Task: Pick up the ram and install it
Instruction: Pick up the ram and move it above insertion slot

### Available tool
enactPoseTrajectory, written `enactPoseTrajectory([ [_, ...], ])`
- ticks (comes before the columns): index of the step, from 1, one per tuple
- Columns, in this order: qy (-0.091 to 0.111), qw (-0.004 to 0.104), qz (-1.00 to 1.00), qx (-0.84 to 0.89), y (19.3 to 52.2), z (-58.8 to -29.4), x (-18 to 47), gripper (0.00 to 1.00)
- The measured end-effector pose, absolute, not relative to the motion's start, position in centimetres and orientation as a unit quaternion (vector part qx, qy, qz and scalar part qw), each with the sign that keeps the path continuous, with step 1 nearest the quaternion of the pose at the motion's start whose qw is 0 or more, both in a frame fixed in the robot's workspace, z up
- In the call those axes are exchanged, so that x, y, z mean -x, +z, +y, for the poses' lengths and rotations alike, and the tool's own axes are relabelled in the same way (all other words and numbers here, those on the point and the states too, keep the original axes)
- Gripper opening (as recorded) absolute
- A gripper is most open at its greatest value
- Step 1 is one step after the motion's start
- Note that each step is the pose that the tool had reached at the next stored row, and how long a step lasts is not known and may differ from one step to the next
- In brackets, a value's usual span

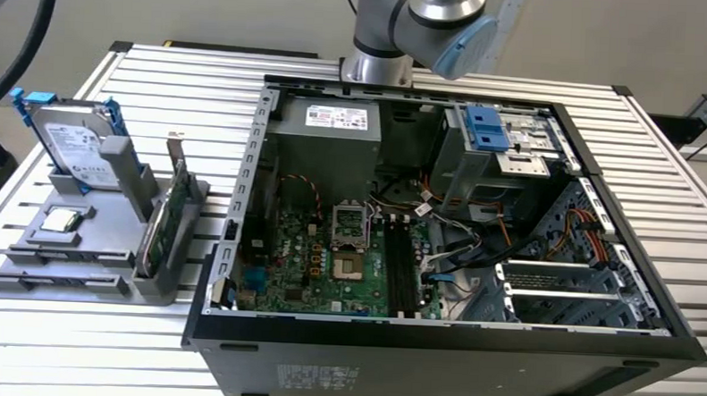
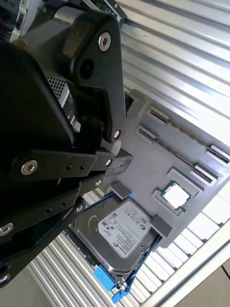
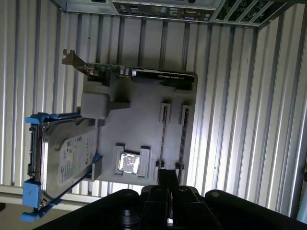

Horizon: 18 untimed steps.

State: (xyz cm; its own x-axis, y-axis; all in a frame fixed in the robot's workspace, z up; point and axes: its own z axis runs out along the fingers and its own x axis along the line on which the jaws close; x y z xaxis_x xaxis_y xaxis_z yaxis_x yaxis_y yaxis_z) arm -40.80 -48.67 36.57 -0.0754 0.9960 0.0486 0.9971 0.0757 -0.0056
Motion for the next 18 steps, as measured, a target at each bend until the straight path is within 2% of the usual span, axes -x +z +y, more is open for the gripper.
enactPoseTrajectory([
  [3, -0.015, 0.02, -0.733, 0.68, 36.57, -48.68, 40.8, 0.0],
  [4, -0.015, 0.02, -0.733, 0.68, 36.57, -48.68, 40.8, 1.0],
  [18, -0.016, 0.021, -0.733, 0.68, 36.39, -48.69, 40.8, 1.0],
])
